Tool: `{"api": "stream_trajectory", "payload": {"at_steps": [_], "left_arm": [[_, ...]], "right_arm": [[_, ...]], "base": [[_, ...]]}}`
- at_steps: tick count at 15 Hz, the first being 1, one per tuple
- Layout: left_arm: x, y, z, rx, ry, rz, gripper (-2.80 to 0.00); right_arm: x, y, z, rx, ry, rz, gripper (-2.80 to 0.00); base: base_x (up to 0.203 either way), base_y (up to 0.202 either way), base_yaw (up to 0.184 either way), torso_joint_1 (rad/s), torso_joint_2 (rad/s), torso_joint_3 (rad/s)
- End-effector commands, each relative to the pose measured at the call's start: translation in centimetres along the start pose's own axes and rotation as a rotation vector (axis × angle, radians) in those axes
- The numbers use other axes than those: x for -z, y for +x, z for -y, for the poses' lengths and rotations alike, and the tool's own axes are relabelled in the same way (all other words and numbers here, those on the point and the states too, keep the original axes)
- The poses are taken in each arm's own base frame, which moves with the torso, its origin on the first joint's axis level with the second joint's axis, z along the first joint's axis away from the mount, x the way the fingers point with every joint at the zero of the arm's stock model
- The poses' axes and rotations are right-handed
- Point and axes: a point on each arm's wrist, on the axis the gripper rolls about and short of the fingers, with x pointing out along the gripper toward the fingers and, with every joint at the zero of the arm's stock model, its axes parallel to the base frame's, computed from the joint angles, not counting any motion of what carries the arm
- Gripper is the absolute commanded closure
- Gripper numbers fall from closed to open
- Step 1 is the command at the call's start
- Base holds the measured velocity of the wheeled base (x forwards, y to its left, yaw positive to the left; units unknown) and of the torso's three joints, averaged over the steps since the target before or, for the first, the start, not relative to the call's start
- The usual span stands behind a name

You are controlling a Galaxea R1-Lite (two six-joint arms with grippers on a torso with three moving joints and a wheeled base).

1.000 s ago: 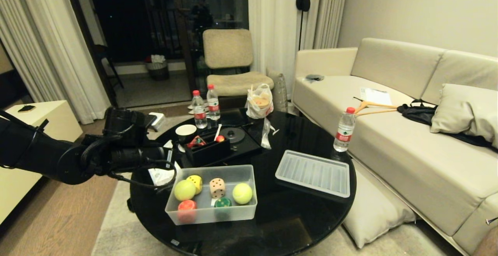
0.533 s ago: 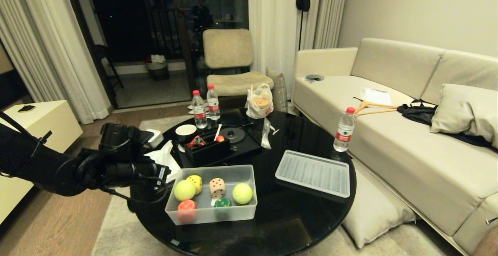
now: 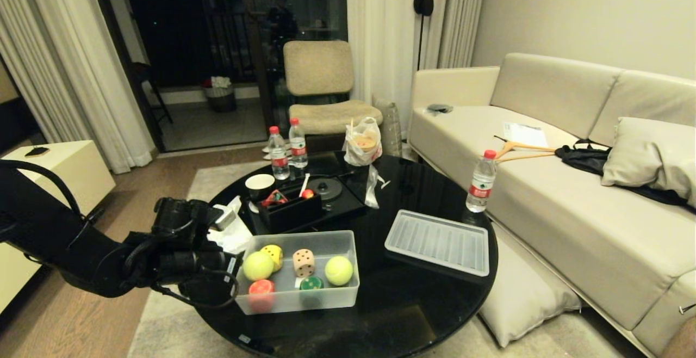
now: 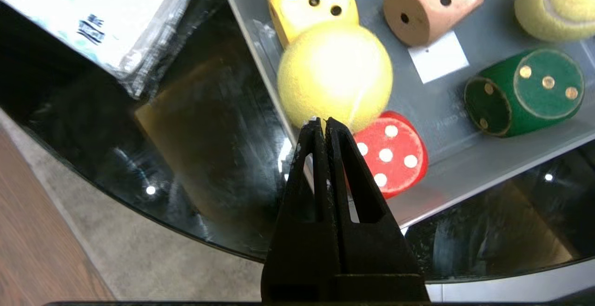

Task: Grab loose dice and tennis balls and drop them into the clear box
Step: Pick up toys out of the box

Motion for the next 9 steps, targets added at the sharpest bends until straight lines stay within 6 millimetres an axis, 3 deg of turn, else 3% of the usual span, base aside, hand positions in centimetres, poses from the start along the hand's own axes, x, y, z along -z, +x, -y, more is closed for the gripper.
{"api": "stream_trajectory", "payload": {"at_steps": [1, 9], "left_arm": [[0.5, 0.7, 0.8, 0.019, 0.009, -0.022, 0.0], [0.4, 2.8, 1.9, 0.03, 0.033, 0.001, 0.0]], "right_arm": [[0.0, 0.0, 0.0, -0.002, 0.0, -0.002, 0.0], [0.0, 0.0, 0.0, -0.001, 0.0, -0.002, 0.0]], "base": [[0.0, 0.0, 0.0, 0.0, 0.0, 0.0], [0.0, 0.0, 0.0, 0.0, 0.0, 0.0]]}}
